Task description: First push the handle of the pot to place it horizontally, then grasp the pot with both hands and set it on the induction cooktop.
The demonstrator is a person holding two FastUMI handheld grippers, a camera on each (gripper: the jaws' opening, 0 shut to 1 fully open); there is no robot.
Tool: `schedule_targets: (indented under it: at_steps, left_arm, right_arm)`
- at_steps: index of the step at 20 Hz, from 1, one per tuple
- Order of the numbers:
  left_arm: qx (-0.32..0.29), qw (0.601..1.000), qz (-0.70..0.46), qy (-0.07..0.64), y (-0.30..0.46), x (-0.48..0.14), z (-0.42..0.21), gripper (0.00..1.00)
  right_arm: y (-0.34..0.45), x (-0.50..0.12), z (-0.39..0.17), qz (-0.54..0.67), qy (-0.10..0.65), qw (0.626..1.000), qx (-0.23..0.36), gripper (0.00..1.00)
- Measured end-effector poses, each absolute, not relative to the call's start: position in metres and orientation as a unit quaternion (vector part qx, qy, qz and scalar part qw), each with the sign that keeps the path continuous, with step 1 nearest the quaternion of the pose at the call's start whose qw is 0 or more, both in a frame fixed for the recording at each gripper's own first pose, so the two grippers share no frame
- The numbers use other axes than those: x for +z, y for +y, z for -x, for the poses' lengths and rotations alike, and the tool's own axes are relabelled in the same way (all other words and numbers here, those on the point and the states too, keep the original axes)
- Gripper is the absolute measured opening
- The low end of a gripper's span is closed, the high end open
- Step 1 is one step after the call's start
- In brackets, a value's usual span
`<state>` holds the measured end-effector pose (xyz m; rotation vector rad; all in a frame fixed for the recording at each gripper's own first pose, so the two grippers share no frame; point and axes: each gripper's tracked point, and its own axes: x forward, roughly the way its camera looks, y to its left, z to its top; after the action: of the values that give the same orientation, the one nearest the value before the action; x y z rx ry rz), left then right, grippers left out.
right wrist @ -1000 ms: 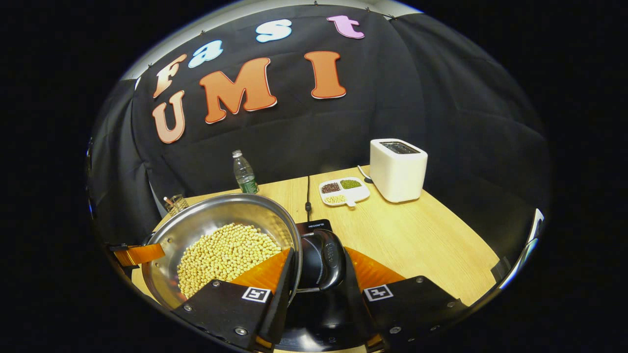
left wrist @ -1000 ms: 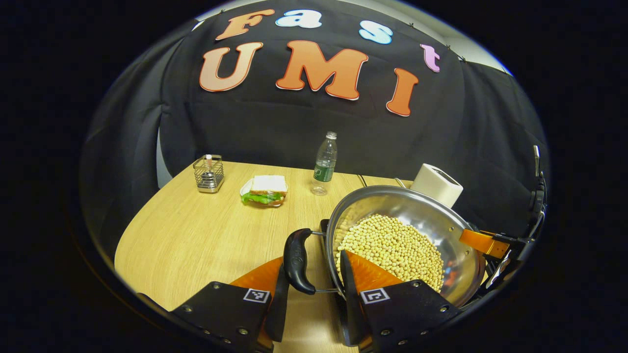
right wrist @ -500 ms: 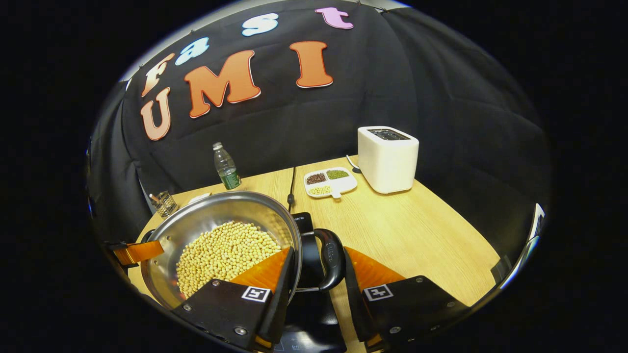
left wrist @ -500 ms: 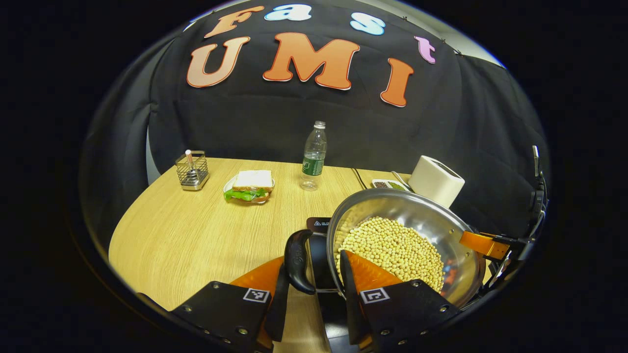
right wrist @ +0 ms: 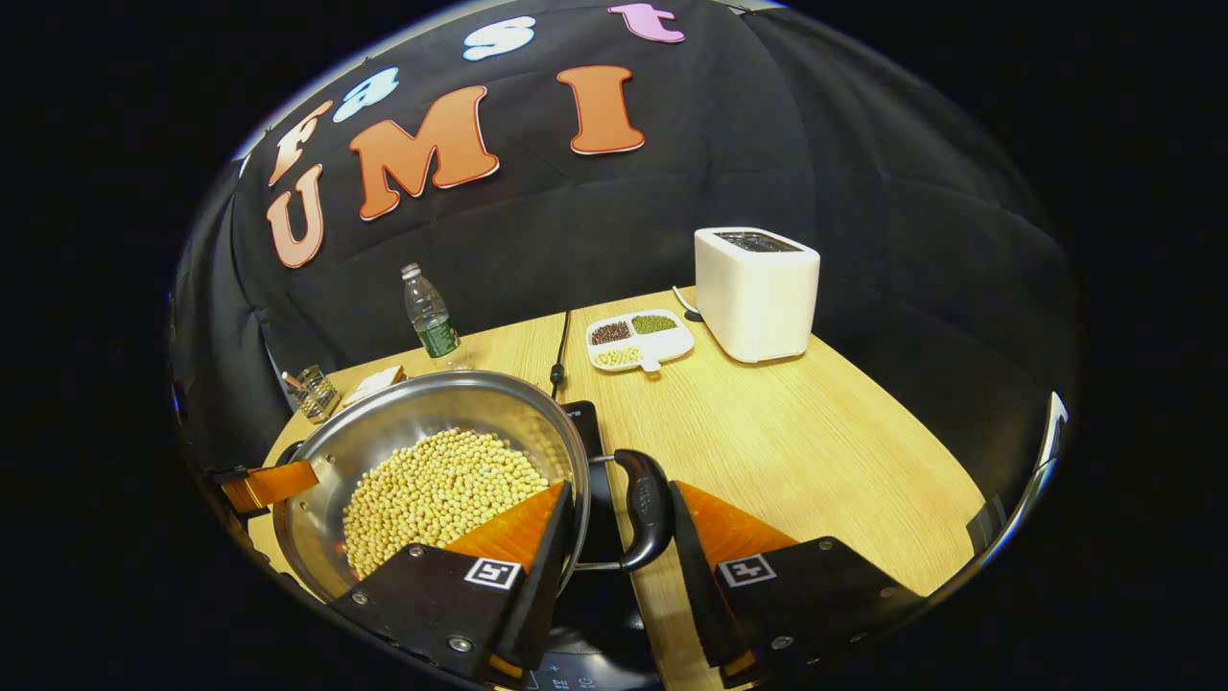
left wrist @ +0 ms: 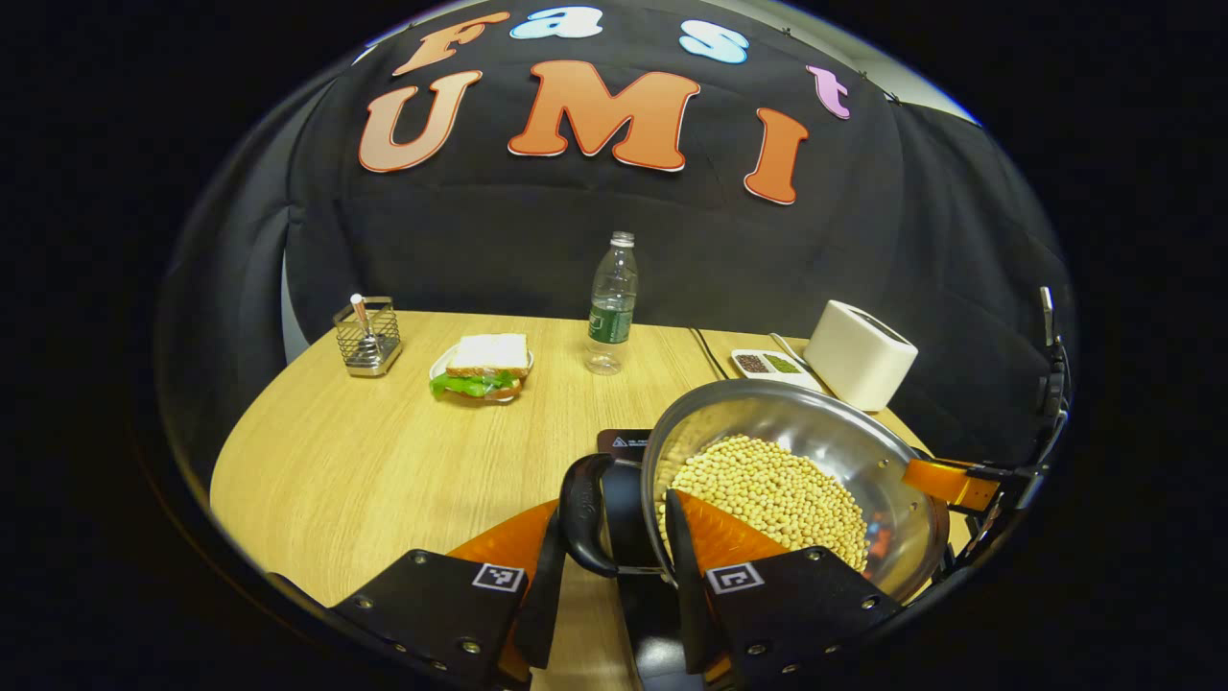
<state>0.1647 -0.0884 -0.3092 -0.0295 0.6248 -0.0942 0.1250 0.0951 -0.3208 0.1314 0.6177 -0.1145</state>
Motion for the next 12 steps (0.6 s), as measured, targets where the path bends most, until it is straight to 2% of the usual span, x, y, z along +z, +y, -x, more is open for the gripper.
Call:
schedule_targets:
  at_steps: [2, 5, 7, 10, 11, 12]
  left_arm:
    - [-0.036, 0.965, -0.025, 0.260, -0.078, -0.278, -0.172, 0.54]
    - [-0.046, 0.982, -0.006, 0.185, -0.090, -0.211, -0.172, 0.53]
    - [-0.039, 0.988, 0.001, 0.150, -0.082, -0.163, -0.164, 0.89]
    - [-0.010, 0.996, -0.021, 0.086, -0.061, -0.090, -0.146, 0.89]
    - [-0.004, 0.997, -0.021, 0.070, -0.057, -0.070, -0.136, 0.87]
    - [-0.002, 0.998, -0.021, 0.054, -0.050, -0.051, -0.121, 0.89]
  right_arm:
    - [0.091, -0.291, -0.131, -0.048, 0.272, 0.960, -0.054, 0.66]
    - [0.087, -0.252, -0.133, -0.054, 0.236, 0.969, -0.053, 0.93]
    - [0.088, -0.221, -0.129, -0.065, 0.210, 0.974, -0.048, 0.94]
    - [0.086, -0.163, -0.116, -0.056, 0.157, 0.985, -0.043, 0.94]
    - [0.086, -0.142, -0.111, -0.054, 0.138, 0.988, -0.040, 0.94]
    - [0.085, -0.121, -0.105, -0.050, 0.119, 0.991, -0.038, 0.94]
